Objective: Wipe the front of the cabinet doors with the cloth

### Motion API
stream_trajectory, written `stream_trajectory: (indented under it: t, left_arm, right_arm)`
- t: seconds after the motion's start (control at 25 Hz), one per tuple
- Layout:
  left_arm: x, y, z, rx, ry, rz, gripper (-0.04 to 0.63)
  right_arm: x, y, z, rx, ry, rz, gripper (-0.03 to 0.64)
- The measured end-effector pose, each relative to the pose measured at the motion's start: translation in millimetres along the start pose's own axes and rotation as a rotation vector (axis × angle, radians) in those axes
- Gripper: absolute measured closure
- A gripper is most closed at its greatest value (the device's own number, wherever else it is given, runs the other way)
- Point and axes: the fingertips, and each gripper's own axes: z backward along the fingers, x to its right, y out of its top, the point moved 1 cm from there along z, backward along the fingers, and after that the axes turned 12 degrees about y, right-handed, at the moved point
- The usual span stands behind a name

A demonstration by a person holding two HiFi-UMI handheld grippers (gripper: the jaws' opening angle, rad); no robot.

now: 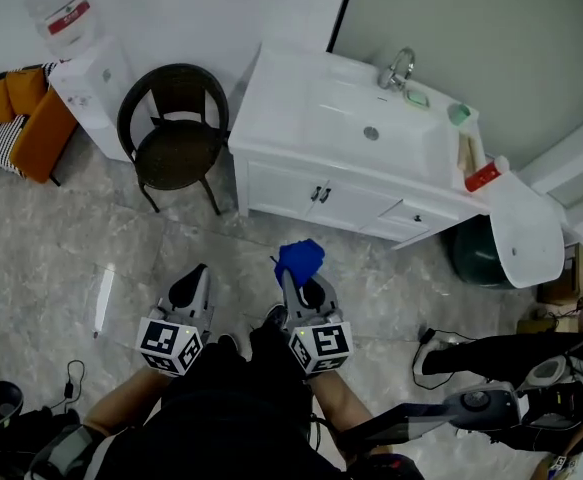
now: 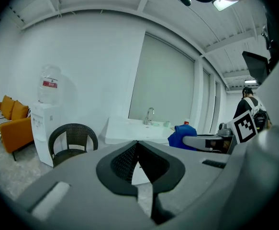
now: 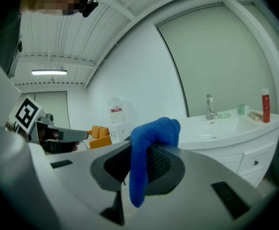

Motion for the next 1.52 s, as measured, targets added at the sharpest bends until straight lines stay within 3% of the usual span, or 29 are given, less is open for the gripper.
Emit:
stream_trajectory:
  t: [0.16, 0.44, 0.64, 0.8, 1.0, 1.2, 1.4, 1.52]
  left_arm:
    - [3, 22, -68, -0.025, 0.049, -0.003, 0.592]
    - [-11, -10, -159, -0.079, 0.091, -0.004, 0.592]
    - [-27, -27, -210, -0.073, 0.104, 0.000, 0.592]
    - [-52, -71, -255, -0.047, 0.093, 0.010, 0.592]
    - [-102, -141, -301, 0.002, 0.132, 0.021, 0.592]
    - [-141, -211, -327, 0.058, 0.167, 0.037, 0.592]
    - [-147, -270, -358, 0.084, 0.118, 0.089, 0.592]
    - [-140, -298, -373, 0.088, 0.084, 0.124, 0.592]
  right_arm:
    - [54, 20, -54, 0.015, 0.078, -0.050, 0.568]
    - [119, -6, -116, 0.008, 0.126, -0.011, 0.568]
    - [137, -36, -164, -0.050, 0.196, 0.053, 0.568]
    - [146, -80, -213, -0.058, 0.235, 0.157, 0.568]
    - [157, -158, -287, -0.062, 0.317, 0.210, 0.568]
    - [167, -210, -339, -0.051, 0.316, 0.329, 0.568]
    - [166, -242, -372, 0.037, 0.315, 0.477, 0.568]
    - [180, -251, -380, 0.099, 0.270, 0.498, 0.568]
